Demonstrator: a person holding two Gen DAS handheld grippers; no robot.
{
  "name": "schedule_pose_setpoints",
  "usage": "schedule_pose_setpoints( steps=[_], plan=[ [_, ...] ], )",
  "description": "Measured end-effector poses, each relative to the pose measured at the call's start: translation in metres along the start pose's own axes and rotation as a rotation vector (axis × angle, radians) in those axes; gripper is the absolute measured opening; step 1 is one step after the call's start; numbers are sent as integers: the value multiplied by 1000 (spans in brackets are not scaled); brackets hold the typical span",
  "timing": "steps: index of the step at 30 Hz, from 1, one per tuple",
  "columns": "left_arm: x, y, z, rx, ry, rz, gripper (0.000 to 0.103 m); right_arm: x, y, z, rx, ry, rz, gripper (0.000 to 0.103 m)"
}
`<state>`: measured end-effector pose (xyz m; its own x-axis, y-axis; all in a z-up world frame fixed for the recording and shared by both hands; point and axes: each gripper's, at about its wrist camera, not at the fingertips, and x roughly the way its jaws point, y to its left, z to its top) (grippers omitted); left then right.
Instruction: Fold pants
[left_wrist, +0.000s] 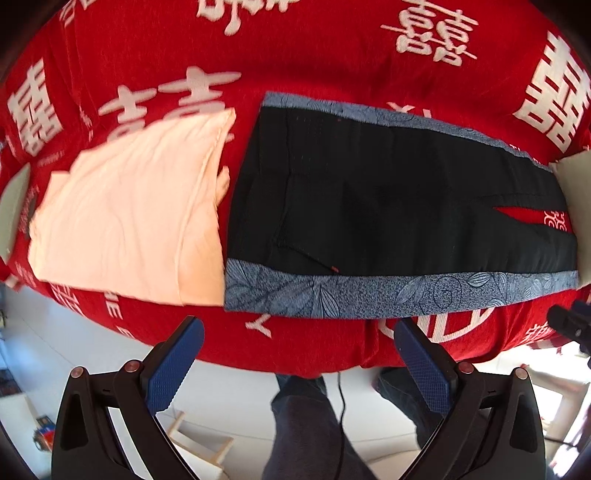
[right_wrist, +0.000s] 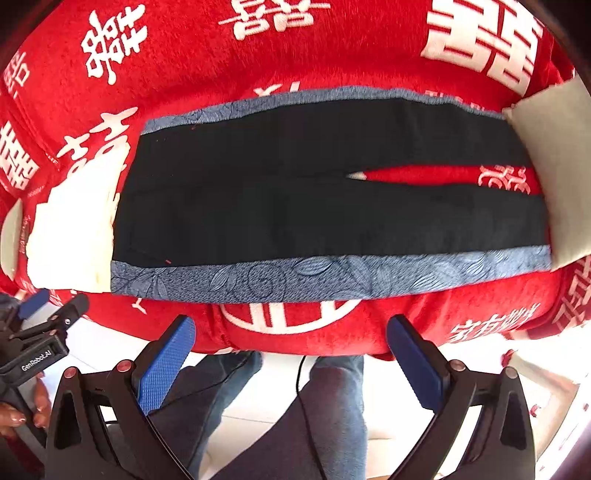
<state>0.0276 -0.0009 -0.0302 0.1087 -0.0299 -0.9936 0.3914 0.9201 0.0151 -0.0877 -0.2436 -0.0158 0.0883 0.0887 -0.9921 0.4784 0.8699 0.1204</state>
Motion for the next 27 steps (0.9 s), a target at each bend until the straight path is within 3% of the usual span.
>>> schedule_pose_setpoints(
  steps=[16, 27],
  plan=[
    [78, 5, 0, -109, 75, -122, 103, 80, 3, -10, 129, 63, 163, 103],
    [117, 15, -14, -174, 61, -171, 103, 152, -18, -34, 359, 84, 521, 103]
  ],
)
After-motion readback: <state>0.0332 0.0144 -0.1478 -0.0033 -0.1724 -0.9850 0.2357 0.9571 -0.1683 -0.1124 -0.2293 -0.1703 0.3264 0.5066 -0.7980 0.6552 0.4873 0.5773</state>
